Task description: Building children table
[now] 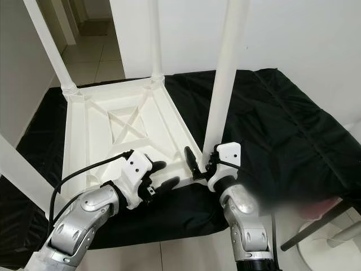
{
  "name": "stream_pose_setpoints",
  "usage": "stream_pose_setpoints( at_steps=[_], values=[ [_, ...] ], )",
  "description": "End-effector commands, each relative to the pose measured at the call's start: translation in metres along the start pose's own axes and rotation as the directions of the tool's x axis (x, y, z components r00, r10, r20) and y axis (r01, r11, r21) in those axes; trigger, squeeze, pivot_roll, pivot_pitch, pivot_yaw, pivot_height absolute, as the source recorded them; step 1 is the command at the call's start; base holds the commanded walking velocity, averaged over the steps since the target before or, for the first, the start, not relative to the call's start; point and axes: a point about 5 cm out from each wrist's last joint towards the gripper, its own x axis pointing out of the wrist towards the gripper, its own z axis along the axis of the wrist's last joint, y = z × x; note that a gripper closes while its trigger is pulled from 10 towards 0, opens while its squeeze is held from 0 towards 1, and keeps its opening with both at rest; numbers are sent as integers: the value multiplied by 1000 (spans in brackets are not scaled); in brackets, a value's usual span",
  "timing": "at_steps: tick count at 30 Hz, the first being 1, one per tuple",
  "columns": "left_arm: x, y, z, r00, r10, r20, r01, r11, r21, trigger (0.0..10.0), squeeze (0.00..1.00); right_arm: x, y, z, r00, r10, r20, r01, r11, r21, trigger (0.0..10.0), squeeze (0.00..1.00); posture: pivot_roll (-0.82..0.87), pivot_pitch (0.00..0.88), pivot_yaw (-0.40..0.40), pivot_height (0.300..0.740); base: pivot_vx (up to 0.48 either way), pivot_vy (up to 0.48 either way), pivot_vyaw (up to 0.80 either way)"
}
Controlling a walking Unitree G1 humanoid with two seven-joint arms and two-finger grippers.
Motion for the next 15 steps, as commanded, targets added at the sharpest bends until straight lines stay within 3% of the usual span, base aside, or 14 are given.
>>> stream_pose_setpoints(
  at_steps=[1,5,6,9,10,13,14,15],
  values=[
    [3,1,-3,1000,6,-15,-6,1000,4,10000,0,3,-13,-4,986,160,-52,-163,984,-65,10000,0,-85,0,45,740,0,0,0],
    [4,0,-3,1000,1,-14,-1,1000,5,10000,0,7,-24,-5,972,216,-93,-226,967,-113,10000,0,-84,0,43,740,0,0,0],
    [5,-1,-3,1000,1,-13,-1,1000,6,10000,0,9,-26,-7,965,238,-111,-250,960,-123,7686,0,-83,0,39,740,0,0,0],
    [6,-1,-3,1000,1,-12,0,1000,8,10000,0,11,-28,-8,959,256,-123,-271,954,-127,7686,0,-83,0,39,740,0,0,0],
    [6,-2,-3,1000,1,-9,-1,1000,8,10000,0,11,-29,-11,947,288,-144,-307,943,-129,1255,0,-78,0,29,740,0,0,0],
    [7,-2,-3,1000,2,-9,-2,1000,8,10000,0,11,-29,-12,944,296,-147,-314,940,-129,1255,0,-77,0,27,740,0,0,0],
    [7,-2,-3,1000,3,-10,-3,1000,9,10000,0,12,-31,-14,938,310,-154,-330,935,-132,0,0,-75,0,24,740,0,0,0],
    [7,-2,-3,1000,3,-10,-3,1000,9,10000,0,12,-31,-14,938,310,-154,-330,935,-132,0,0,-75,0,24,740,0,0,0]
  ],
)
